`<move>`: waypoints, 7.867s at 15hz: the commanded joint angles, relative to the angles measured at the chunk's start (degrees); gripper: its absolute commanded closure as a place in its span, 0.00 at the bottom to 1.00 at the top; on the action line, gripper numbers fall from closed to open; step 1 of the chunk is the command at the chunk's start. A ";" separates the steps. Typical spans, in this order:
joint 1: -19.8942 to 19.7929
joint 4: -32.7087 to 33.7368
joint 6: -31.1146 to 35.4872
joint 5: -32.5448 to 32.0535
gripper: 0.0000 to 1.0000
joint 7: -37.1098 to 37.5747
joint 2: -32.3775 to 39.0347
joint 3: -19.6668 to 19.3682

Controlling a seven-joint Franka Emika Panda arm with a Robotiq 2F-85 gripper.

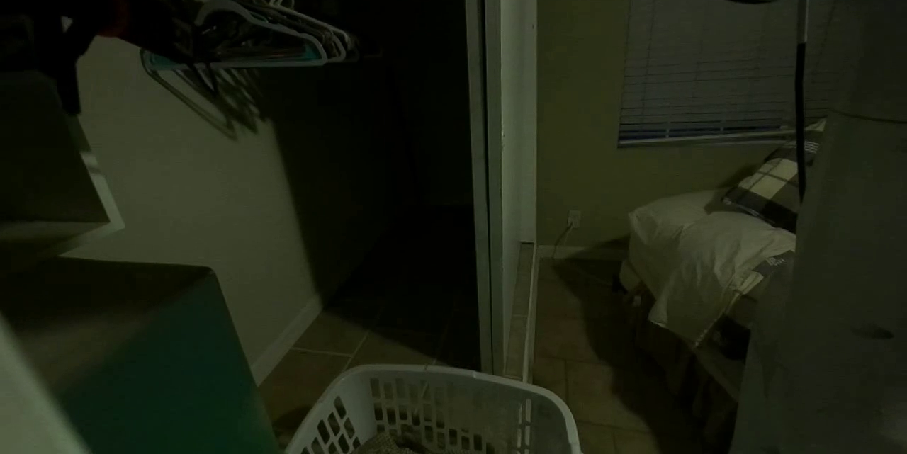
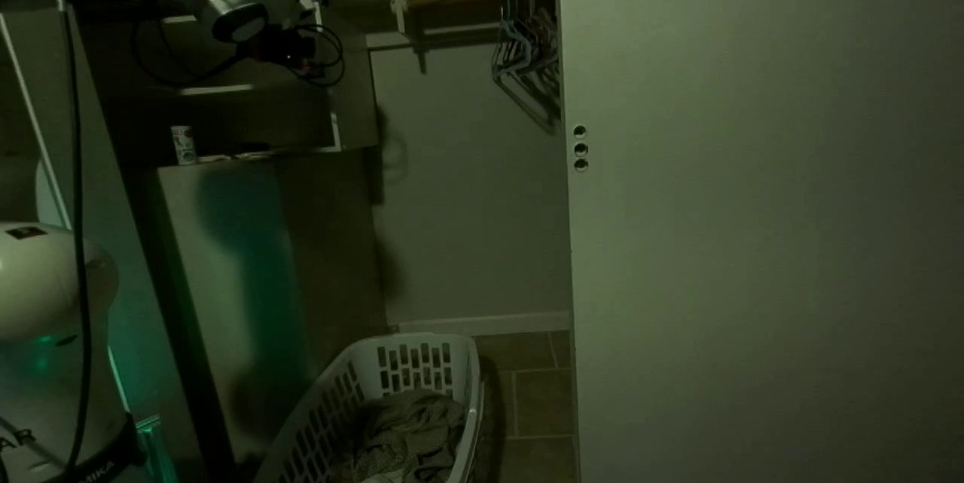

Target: Move the black object to the lower shelf

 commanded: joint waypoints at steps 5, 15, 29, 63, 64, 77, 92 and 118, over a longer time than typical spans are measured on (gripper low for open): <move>-0.11 -2.33 0.98 -26.47 0.00 23.57 -0.56 -0.01; -0.14 2.10 0.46 -35.97 0.00 35.58 4.31 -0.76; 0.98 7.89 -0.87 -44.65 0.00 45.22 10.47 -1.81; -3.43 8.64 -9.18 -11.24 1.00 17.74 6.80 2.18; -3.45 8.31 -9.53 -10.71 1.00 17.17 6.47 1.83; -4.04 5.54 -19.88 -5.50 1.00 13.39 1.80 1.47; -4.03 3.77 -18.32 -16.87 0.28 18.97 -0.75 1.05; -2.49 5.65 -5.78 -32.77 0.98 36.91 6.44 0.01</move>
